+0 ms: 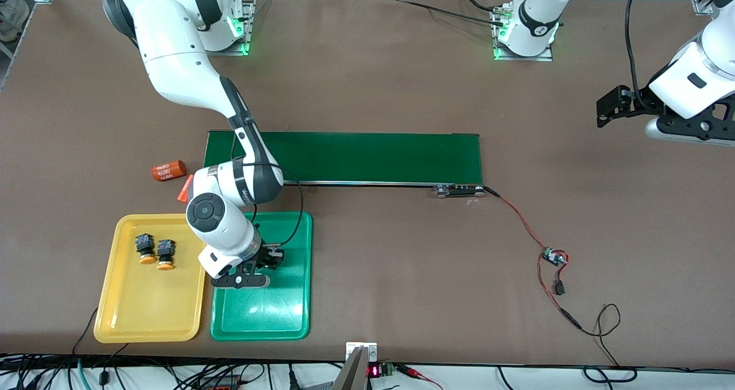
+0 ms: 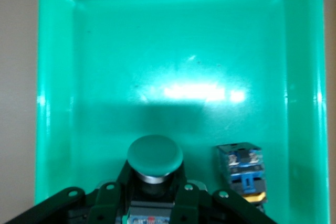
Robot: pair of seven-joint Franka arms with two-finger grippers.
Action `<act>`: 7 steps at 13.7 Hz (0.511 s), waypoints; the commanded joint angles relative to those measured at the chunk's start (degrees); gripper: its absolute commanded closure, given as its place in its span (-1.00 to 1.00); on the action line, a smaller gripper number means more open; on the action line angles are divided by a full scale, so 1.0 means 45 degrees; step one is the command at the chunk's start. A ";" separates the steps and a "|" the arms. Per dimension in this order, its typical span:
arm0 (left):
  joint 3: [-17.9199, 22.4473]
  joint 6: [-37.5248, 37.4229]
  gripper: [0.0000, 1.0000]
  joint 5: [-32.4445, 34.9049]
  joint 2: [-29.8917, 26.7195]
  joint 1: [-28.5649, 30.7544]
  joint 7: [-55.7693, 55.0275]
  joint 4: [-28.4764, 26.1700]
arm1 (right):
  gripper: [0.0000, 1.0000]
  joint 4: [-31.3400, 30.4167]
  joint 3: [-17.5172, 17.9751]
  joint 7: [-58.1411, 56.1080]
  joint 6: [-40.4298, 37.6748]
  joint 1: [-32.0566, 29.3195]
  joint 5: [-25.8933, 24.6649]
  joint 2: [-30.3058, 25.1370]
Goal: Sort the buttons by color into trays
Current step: 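Carry the second green button into the green tray and release it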
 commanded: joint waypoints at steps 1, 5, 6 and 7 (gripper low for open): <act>-0.0013 -0.0252 -1.00 -0.0087 -0.0006 0.0006 0.0058 0.0223 | -1.00 0.0511 -0.0095 -0.0019 -0.0868 -0.0089 -0.0030 -0.0043; -0.0013 -0.0252 -1.00 -0.0087 -0.0006 0.0006 0.0058 0.0223 | -1.00 0.0511 -0.0096 0.0039 -0.3037 -0.0264 -0.0030 -0.1368; -0.0013 -0.0252 -1.00 -0.0087 -0.0006 0.0006 0.0058 0.0223 | -1.00 0.0492 -0.0096 0.0040 -0.3370 -0.0284 -0.0030 -0.1797; -0.0013 -0.0252 -1.00 -0.0087 -0.0006 0.0006 0.0058 0.0223 | -1.00 0.0492 -0.0115 0.0020 -0.3722 -0.0323 -0.0030 -0.2130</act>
